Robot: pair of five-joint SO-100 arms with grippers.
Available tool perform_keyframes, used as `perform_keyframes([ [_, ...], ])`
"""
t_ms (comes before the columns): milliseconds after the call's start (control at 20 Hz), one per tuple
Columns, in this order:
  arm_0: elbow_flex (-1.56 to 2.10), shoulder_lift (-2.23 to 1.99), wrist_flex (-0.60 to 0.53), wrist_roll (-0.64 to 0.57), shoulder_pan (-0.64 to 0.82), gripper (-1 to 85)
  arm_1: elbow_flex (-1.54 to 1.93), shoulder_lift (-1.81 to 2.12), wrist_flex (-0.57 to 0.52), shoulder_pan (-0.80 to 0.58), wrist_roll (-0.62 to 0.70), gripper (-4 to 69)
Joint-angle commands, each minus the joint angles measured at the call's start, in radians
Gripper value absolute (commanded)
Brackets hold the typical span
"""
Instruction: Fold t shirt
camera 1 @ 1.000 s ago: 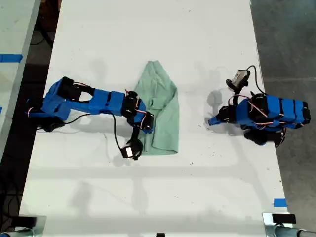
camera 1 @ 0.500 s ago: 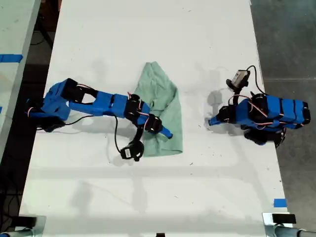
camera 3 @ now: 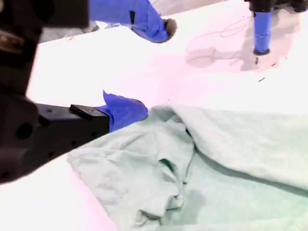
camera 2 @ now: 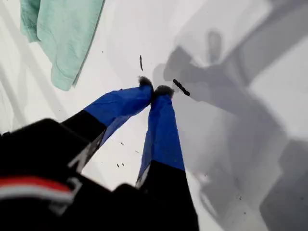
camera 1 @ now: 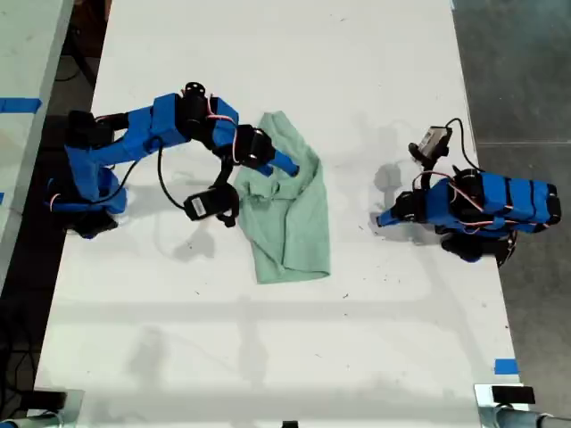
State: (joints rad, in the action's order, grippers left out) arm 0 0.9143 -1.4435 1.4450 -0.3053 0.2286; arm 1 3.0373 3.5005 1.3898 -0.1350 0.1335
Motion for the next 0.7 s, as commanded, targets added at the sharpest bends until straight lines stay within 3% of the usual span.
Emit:
perform_keyframes([
  [0, 0.052, -0.155, 0.051, -0.020, -0.005, 20.7, 0.038, 0.009, 0.002, 0.008, 0.011, 2.3],
  [150, 0.377, -0.466, -0.008, 0.080, -0.051, 19.5, 0.038, 0.009, 0.002, 0.009, 0.011, 2.3],
  [300, 0.917, -0.999, -0.224, 0.150, -0.017, 2.6, 0.038, 0.009, 0.002, 0.009, 0.011, 2.3],
  [400, 1.187, -1.230, -0.299, 0.153, -0.002, 0.3, 0.038, 0.009, 0.002, 0.008, 0.011, 2.3],
  [650, 1.838, -1.655, -0.480, 0.319, 0.028, 0.1, 0.038, 0.009, 0.002, 0.008, 0.005, 2.3],
])
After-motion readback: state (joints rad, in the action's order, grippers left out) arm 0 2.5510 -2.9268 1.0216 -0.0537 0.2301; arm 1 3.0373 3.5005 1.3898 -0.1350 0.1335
